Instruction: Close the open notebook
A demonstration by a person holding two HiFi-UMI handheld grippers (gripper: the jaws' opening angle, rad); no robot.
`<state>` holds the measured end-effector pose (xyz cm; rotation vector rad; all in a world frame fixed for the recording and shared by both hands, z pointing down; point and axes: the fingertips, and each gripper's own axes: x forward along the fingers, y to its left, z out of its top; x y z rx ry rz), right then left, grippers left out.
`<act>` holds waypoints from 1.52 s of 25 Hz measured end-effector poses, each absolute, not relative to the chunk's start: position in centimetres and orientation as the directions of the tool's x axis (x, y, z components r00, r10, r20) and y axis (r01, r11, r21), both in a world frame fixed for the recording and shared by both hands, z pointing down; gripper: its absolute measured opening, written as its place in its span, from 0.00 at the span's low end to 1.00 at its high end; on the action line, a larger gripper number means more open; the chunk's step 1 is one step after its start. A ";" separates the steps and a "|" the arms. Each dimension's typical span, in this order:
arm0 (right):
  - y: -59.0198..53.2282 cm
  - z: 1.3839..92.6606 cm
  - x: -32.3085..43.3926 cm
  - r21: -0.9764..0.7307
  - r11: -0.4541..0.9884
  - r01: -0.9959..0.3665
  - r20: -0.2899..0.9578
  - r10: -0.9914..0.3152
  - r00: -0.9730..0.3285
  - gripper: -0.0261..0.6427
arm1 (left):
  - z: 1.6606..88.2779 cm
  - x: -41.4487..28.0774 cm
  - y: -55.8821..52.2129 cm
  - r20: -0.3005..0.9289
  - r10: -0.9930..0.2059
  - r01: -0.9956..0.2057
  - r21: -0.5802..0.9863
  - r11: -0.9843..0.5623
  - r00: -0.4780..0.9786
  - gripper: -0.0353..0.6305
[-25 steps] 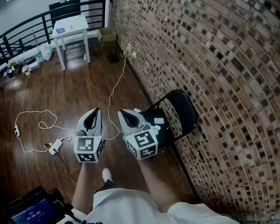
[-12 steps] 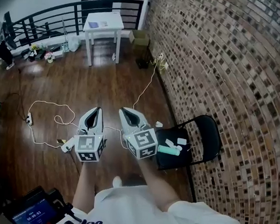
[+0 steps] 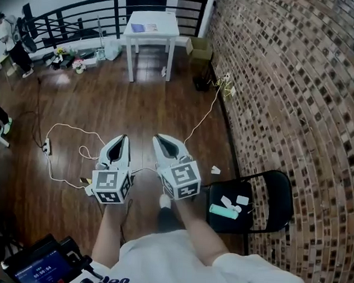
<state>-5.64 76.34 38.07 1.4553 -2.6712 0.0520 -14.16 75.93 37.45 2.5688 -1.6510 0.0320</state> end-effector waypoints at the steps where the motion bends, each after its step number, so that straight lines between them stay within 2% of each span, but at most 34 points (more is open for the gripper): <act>1: 74.5 37.9 -4.9 0.016 0.545 -0.839 0.095 -0.836 -0.541 0.02 | 37.2 -13.4 74.2 0.059 -0.908 -0.910 0.048 -0.412 0.414 0.07; 9: 60.1 35.3 1.0 0.006 0.543 -0.839 0.050 -0.839 -0.543 0.02 | 34.5 -7.9 61.7 0.018 -0.913 -0.913 0.012 -0.407 0.408 0.08; 13: 55.6 35.1 2.0 -0.046 0.563 -0.825 0.035 -0.825 -0.565 0.02 | 35.4 -8.6 58.4 0.035 -0.929 -0.930 -0.008 -0.368 0.367 0.08; 20: 50.3 36.9 -1.3 -0.047 0.636 -0.770 0.053 -0.769 -0.638 0.02 | 37.0 -10.3 52.2 0.062 -0.945 -0.946 -0.018 -0.323 0.322 0.07; 24: 45.2 37.6 -3.2 -0.017 0.637 -0.771 0.068 -0.768 -0.637 0.02 | 37.7 -10.2 45.9 0.070 -0.930 -0.931 -0.032 -0.363 0.360 0.07; 27: 39.8 37.5 -4.7 0.007 0.630 -0.776 0.068 -0.775 -0.628 0.02 | 37.1 -10.6 40.7 0.028 -0.914 -0.915 -0.014 -0.404 0.404 0.07; 32: 29.4 35.3 -8.3 0.040 0.614 -0.788 0.040 -0.789 -0.613 0.02 | 34.8 -13.6 31.4 -0.025 -0.891 -0.891 -0.018 -0.453 0.453 0.08; 38: 18.9 35.3 -13.3 0.032 0.602 -0.798 0.054 -0.798 -0.600 0.02 | 33.9 -19.9 21.5 -0.026 -0.909 -0.909 0.010 -0.416 0.416 0.08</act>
